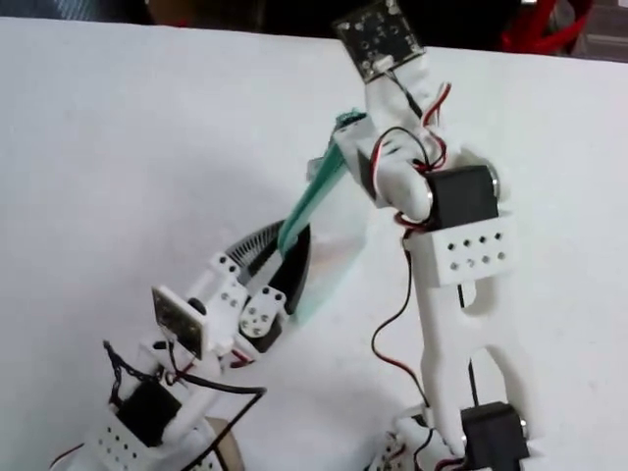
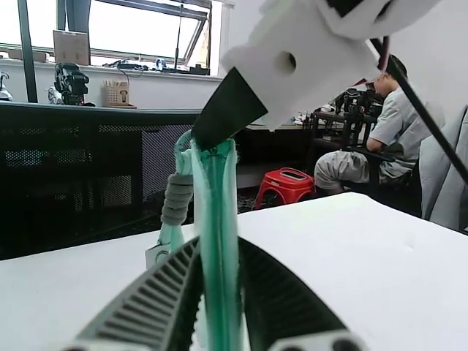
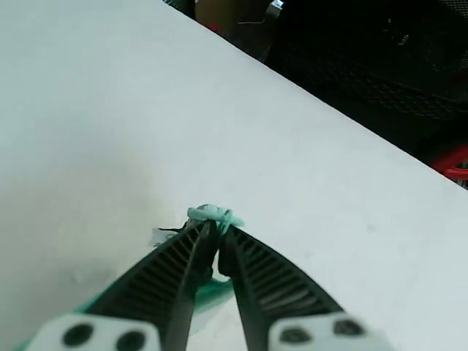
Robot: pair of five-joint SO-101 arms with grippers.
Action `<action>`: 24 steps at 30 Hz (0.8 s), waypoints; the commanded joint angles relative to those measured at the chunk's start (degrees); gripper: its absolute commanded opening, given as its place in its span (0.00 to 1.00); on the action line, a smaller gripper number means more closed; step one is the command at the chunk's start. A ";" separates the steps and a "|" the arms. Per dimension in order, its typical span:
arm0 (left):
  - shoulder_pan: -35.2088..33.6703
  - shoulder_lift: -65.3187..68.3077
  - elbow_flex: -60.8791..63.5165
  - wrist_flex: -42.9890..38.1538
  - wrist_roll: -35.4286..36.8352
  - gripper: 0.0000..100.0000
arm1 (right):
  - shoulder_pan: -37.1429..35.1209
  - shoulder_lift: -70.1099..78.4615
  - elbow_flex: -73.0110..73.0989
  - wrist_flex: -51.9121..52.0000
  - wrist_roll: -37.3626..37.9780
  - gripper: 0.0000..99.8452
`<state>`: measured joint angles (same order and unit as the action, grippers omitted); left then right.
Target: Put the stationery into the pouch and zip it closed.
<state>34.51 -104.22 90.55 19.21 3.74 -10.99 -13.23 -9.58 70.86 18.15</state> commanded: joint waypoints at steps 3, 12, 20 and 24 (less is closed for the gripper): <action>2.07 -0.22 0.26 2.20 -0.62 0.02 | 10.51 1.19 -1.14 -7.87 -0.35 0.02; 1.89 -0.13 0.26 2.20 -0.62 0.02 | 12.79 1.27 -0.70 -11.91 0.00 0.02; 1.80 -0.13 0.26 2.29 -0.62 0.02 | 13.14 1.36 -0.62 -11.91 0.00 0.02; 1.71 -0.13 0.44 2.29 -0.62 0.02 | 13.14 1.36 -0.62 -11.91 0.00 0.02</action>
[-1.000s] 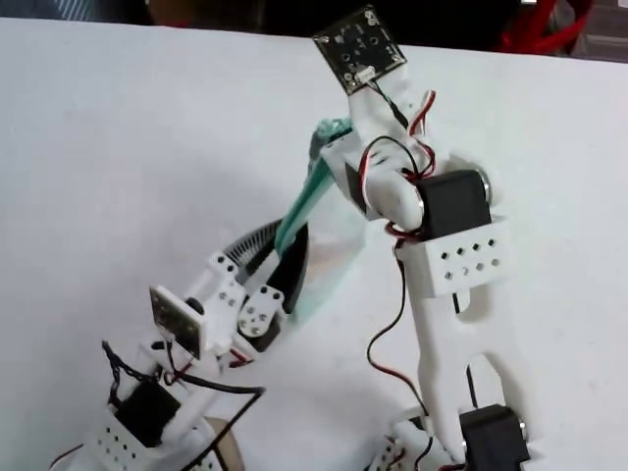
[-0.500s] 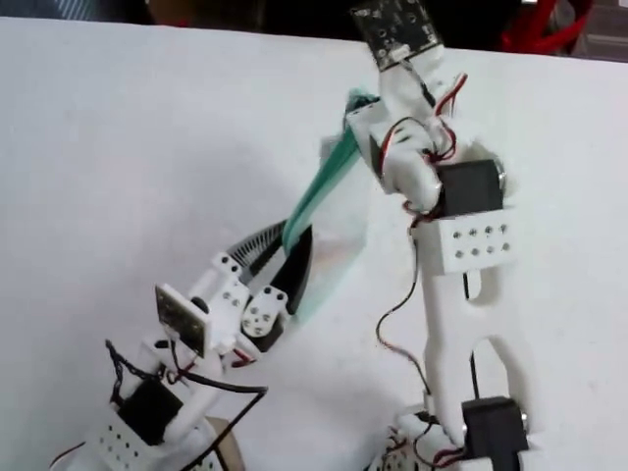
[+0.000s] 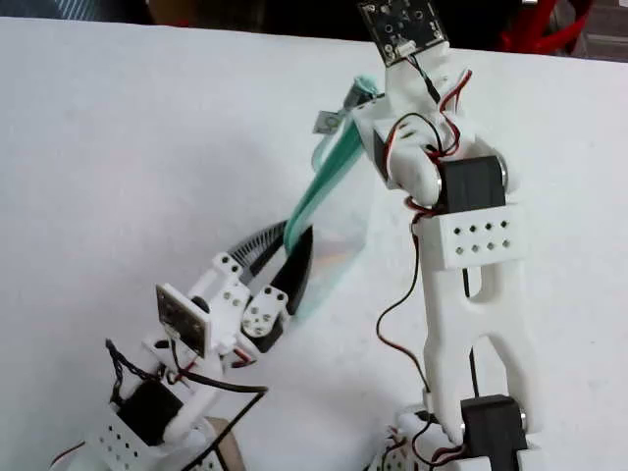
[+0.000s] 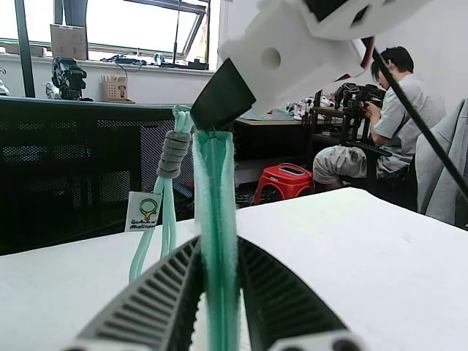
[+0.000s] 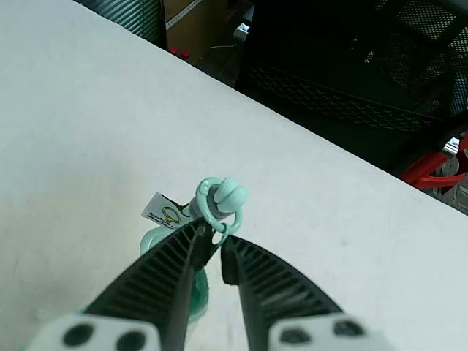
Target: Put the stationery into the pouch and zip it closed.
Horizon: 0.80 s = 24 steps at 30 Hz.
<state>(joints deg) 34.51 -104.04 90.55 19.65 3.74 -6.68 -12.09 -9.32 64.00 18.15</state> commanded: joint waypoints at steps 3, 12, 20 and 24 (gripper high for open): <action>1.80 -0.31 0.79 1.85 -0.62 0.02 | 8.84 0.84 -0.88 -5.05 0.00 0.02; 1.63 -0.31 0.79 1.85 -0.62 0.02 | 8.48 5.05 -1.32 -4.62 -0.44 0.02; 1.54 -0.31 0.88 1.32 -3.78 0.02 | 4.00 -6.11 -1.32 6.37 -8.44 0.24; 1.54 -0.31 0.88 1.32 -6.95 0.02 | 0.22 -11.12 -1.32 12.09 -8.44 0.30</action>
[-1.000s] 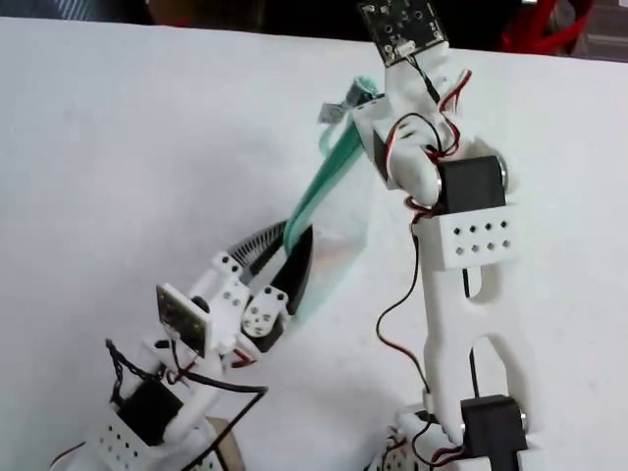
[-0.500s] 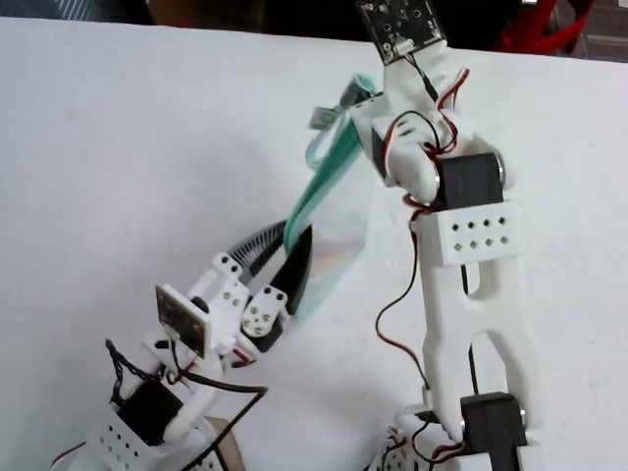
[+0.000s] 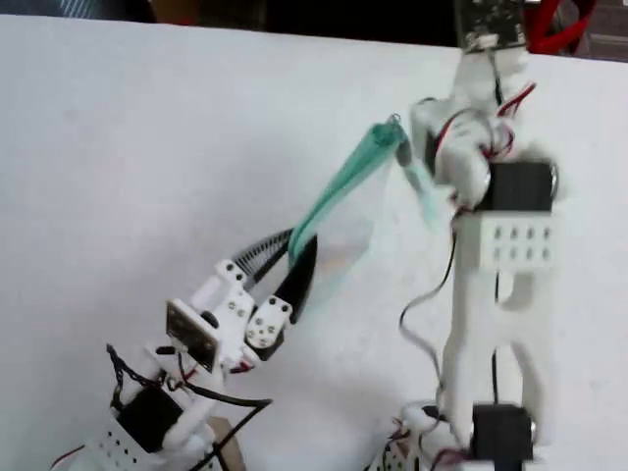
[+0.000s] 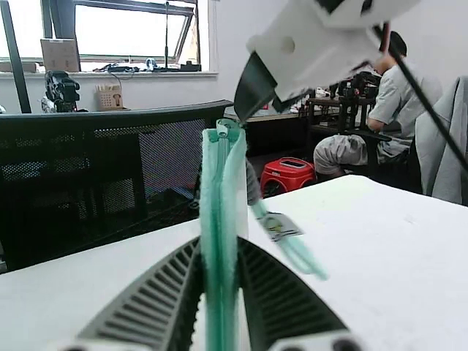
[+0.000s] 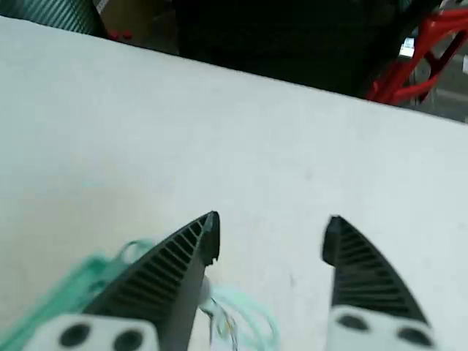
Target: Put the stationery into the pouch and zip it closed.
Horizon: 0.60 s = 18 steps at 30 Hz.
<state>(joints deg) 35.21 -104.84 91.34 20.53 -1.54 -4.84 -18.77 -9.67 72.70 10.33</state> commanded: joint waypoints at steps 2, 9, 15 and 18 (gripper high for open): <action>0.84 0.48 0.09 0.53 -1.76 0.02 | -3.21 -6.37 -0.97 6.29 -0.62 0.29; -1.71 0.48 0.09 0.44 -1.85 0.02 | -2.24 -15.34 -0.97 12.09 -0.97 0.28; -6.99 0.48 0.09 -1.67 -1.49 0.02 | 3.03 -22.64 3.08 13.76 -1.23 0.28; -8.57 0.57 0.09 -1.93 -1.49 0.02 | 3.82 -22.99 12.92 11.21 -1.23 0.28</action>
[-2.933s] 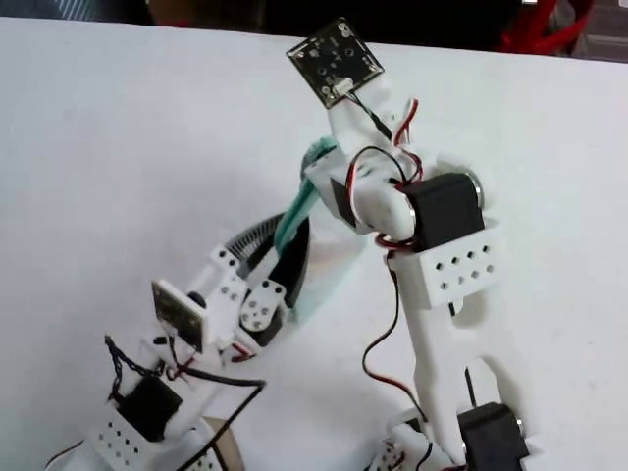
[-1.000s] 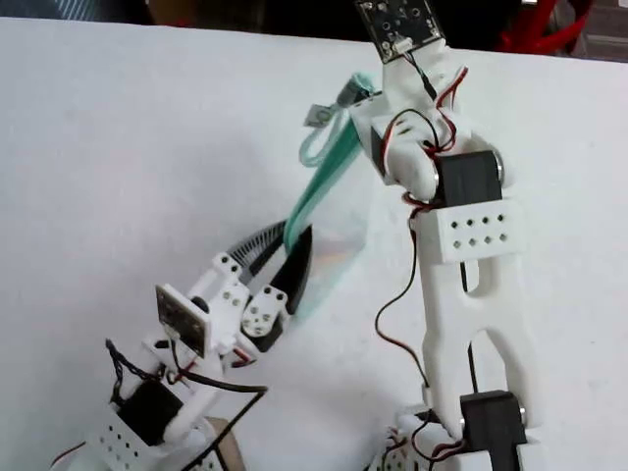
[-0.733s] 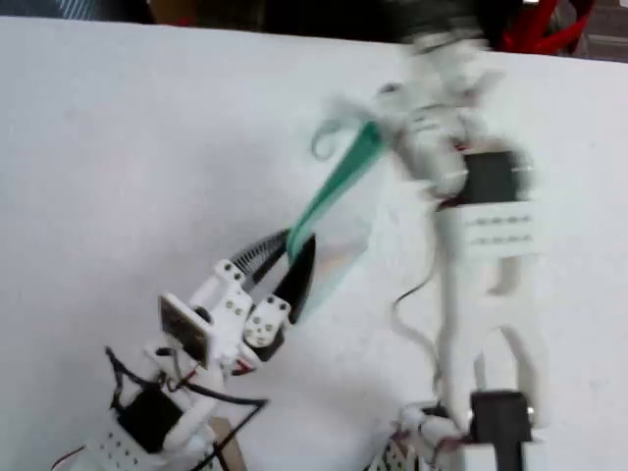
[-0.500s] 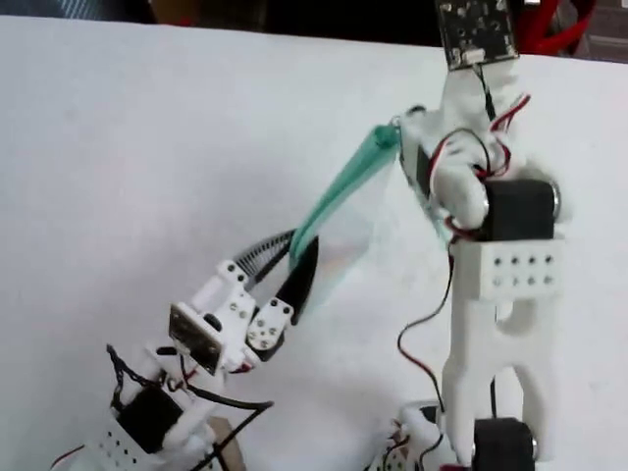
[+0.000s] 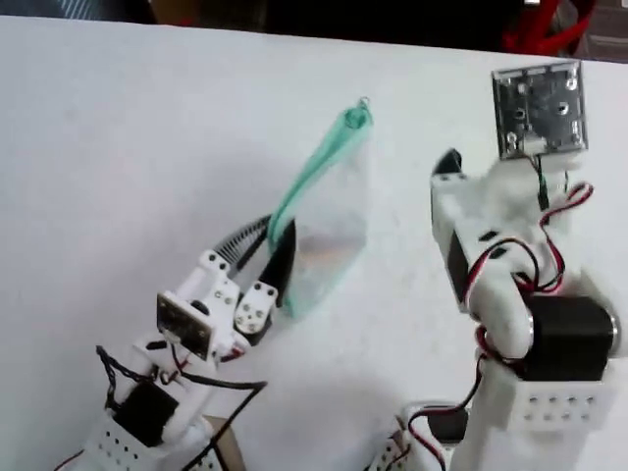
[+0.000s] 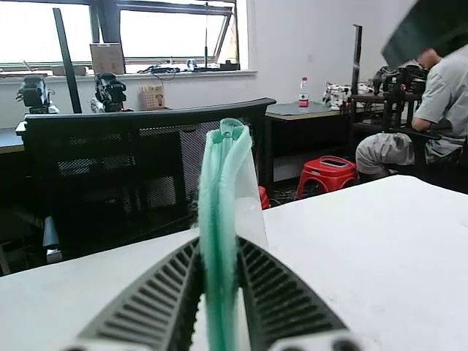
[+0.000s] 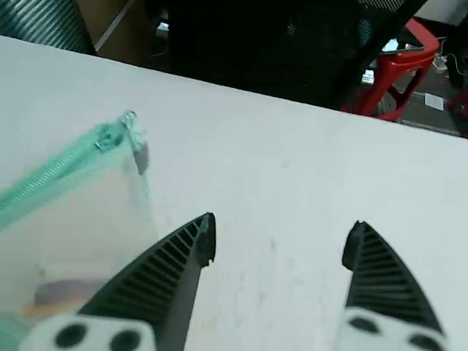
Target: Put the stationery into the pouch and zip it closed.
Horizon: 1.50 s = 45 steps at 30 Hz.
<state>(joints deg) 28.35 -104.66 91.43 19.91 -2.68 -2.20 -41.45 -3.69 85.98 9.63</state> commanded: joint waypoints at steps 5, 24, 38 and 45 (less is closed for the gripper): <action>-1.98 0.40 0.00 -1.14 -0.62 0.02 | 1.01 0.92 32.26 -20.70 -1.76 0.28; -2.24 0.48 -9.32 13.27 -0.62 0.03 | 3.21 1.63 69.63 -65.19 -9.32 0.19; -2.86 25.27 -30.42 14.07 -4.75 0.02 | 3.38 1.63 70.59 -66.59 -9.23 0.19; -9.27 48.22 -50.90 13.71 -4.75 0.02 | 4.44 1.71 72.00 -69.58 -9.23 0.19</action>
<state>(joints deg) 21.32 -63.25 51.08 34.24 -6.81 1.23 -39.78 68.22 19.08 0.48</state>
